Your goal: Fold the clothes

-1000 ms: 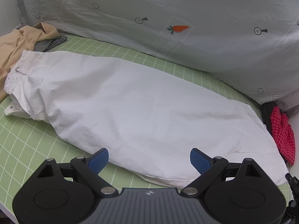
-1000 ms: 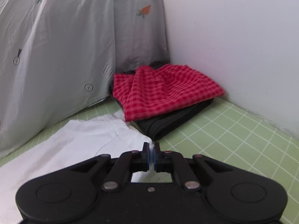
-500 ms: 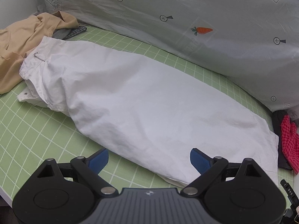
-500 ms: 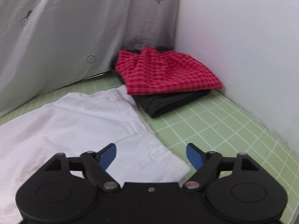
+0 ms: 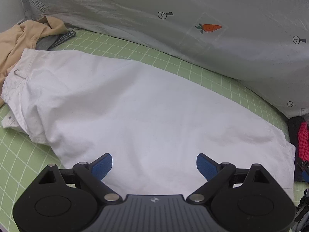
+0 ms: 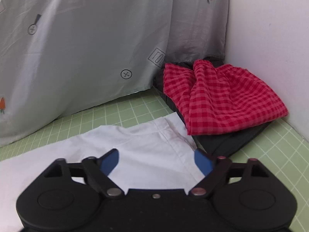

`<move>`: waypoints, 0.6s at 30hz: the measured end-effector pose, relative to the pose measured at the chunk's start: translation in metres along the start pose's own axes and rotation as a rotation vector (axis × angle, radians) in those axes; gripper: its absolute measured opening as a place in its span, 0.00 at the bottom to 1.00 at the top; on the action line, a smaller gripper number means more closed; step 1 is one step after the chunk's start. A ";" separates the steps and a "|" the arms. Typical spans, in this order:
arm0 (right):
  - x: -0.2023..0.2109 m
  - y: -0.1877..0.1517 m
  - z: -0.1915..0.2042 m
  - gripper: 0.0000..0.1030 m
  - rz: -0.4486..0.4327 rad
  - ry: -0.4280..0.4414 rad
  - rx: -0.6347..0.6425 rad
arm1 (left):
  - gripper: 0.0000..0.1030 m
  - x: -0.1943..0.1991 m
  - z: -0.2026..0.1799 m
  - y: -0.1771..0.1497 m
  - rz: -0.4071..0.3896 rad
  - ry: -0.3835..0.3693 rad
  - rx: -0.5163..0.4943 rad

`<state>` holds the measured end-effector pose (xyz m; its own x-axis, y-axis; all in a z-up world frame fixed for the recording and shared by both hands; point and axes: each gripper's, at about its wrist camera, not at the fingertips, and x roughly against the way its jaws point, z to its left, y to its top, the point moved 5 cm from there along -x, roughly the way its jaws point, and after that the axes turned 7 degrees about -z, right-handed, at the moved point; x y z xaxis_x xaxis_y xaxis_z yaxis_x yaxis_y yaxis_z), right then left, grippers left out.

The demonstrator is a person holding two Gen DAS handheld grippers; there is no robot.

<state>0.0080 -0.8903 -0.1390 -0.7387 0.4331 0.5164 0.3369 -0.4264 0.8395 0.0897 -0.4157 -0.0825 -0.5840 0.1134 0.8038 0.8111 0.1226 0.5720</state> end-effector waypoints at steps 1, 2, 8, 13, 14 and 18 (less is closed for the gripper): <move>-0.013 0.003 0.001 0.58 0.010 0.009 0.004 | 0.91 -0.005 -0.002 0.002 0.005 0.011 -0.009; -0.025 0.005 0.002 0.56 0.020 0.018 0.008 | 0.91 -0.010 -0.003 0.003 0.011 0.021 -0.017; -0.084 0.007 0.004 0.60 0.051 -0.014 0.053 | 0.91 -0.034 -0.010 0.000 0.061 0.063 -0.024; -0.109 0.004 -0.001 0.62 0.093 0.002 0.097 | 0.91 -0.046 -0.015 -0.007 0.103 0.083 -0.043; -0.110 0.003 0.000 0.53 0.095 0.010 0.124 | 0.91 -0.046 -0.017 -0.008 0.107 0.083 -0.047; -0.101 0.013 -0.013 0.17 0.058 0.028 0.117 | 0.91 -0.047 -0.021 -0.009 0.115 0.079 -0.066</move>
<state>0.0795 -0.9503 -0.1827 -0.7314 0.3872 0.5614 0.4441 -0.3543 0.8230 0.1109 -0.4429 -0.1222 -0.4850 0.0445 0.8734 0.8743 0.0478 0.4831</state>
